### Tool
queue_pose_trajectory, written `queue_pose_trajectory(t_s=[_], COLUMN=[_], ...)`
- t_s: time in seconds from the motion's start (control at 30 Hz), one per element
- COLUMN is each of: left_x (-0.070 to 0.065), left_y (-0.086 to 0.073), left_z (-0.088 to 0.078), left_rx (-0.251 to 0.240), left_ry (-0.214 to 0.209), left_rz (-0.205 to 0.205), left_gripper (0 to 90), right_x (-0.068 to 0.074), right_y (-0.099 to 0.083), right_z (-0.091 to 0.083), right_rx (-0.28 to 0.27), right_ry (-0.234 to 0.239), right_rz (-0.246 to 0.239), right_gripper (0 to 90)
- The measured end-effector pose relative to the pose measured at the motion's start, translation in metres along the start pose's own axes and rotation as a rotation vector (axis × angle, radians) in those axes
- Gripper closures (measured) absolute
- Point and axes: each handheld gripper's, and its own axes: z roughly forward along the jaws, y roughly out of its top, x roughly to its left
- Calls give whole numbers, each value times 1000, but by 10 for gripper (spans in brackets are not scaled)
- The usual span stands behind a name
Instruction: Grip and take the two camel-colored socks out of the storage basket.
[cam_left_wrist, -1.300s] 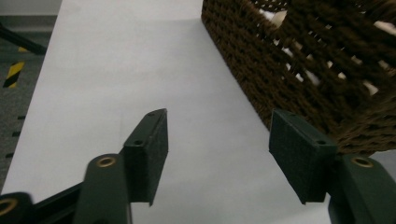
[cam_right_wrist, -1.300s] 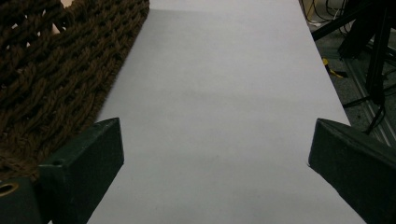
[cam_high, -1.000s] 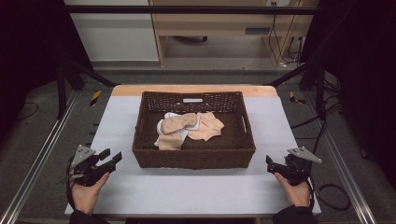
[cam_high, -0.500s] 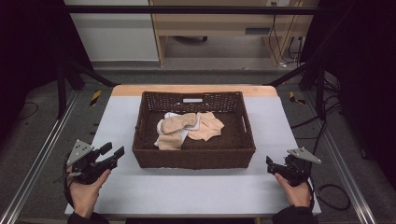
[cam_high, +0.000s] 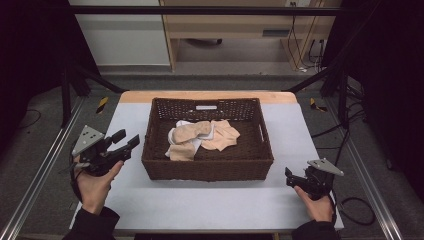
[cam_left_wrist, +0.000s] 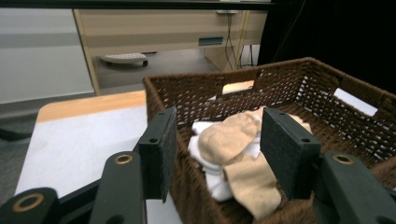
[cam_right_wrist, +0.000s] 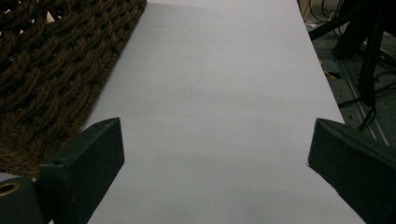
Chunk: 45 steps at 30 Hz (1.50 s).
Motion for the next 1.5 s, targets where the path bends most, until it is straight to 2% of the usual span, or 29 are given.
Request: queue_pose_trajectory(t_s=[0.4,0.43,0.53,0.63,0.8,0.83,1.03,1.2,1.37,1.5], left_x=[-8,-10,-11,-10,-10,-12,-17,-22,-28,-30], left_y=[24,28,30,33,36,37,37,32,23,17], left_z=[38,45,51,66,80,86,105,125,142,148], left_rx=[31,38,46,63,80,83,83,111,163,185], left_ry=[-16,-17,-16,-5,1,8,18,14,10,11], left_rz=[2,3,11,29,26,27,27,43,95,119], left_gripper=[439,438,433,415,412,411,409,414,412,409], right_x=[0,0,0,-1,0,0,-1,-1,-1,-1], right_y=[0,0,0,0,0,0,0,0,0,0], right_z=[2,2,2,2,3,3,3,4,4,4], right_rx=[8,8,11,10,13,14,9,13,12,12], right_ry=[-1,0,-1,-2,-3,-2,-6,-6,-7,-10], right_rz=[-4,-5,-1,0,-13,-8,-7,-8,-10,-14], right_gripper=[40,40,39,39,40,40,39,40,40,40])
